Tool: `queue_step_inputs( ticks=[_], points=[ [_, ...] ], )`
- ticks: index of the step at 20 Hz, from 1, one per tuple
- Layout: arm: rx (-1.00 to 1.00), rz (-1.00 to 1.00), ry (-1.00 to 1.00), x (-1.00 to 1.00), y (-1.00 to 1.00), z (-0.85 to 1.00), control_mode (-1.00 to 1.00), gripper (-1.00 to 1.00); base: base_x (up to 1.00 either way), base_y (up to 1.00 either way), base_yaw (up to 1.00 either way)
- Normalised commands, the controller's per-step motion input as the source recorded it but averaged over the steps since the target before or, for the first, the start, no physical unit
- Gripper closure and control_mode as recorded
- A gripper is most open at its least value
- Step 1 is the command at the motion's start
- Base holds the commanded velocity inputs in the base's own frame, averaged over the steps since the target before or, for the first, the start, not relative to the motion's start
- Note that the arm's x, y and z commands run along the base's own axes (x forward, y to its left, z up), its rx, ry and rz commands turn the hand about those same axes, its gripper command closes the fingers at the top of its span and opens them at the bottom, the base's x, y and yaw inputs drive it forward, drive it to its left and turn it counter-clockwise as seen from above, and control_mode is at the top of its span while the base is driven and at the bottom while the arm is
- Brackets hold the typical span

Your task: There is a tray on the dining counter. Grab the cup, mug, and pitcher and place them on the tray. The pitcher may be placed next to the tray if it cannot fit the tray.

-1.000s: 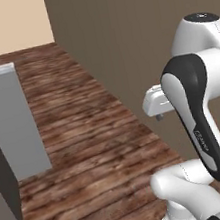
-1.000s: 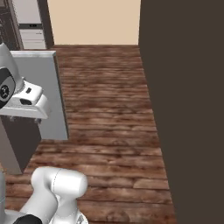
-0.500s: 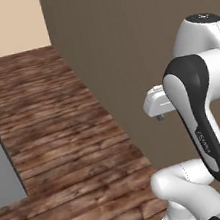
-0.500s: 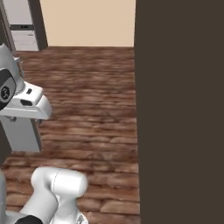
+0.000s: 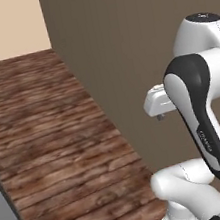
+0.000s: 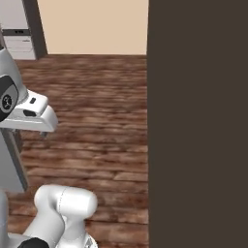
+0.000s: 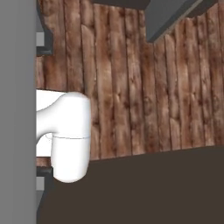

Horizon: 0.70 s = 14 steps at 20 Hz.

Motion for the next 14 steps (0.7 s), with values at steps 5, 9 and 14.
queue_step_inputs(
  ticks=[5,9,14],
  points=[
    [0.0,0.0,0.0,0.0,0.0,0.0,1.0,-1.0,1.0,0.0,0.0],
    [0.0,0.0,0.0,0.0,0.0,0.0,1.0,-1.0,1.0,0.0,0.0],
    [0.0,0.0,0.0,0.0,0.0,0.0,1.0,-1.0,1.0,0.0,0.0]
  ],
)
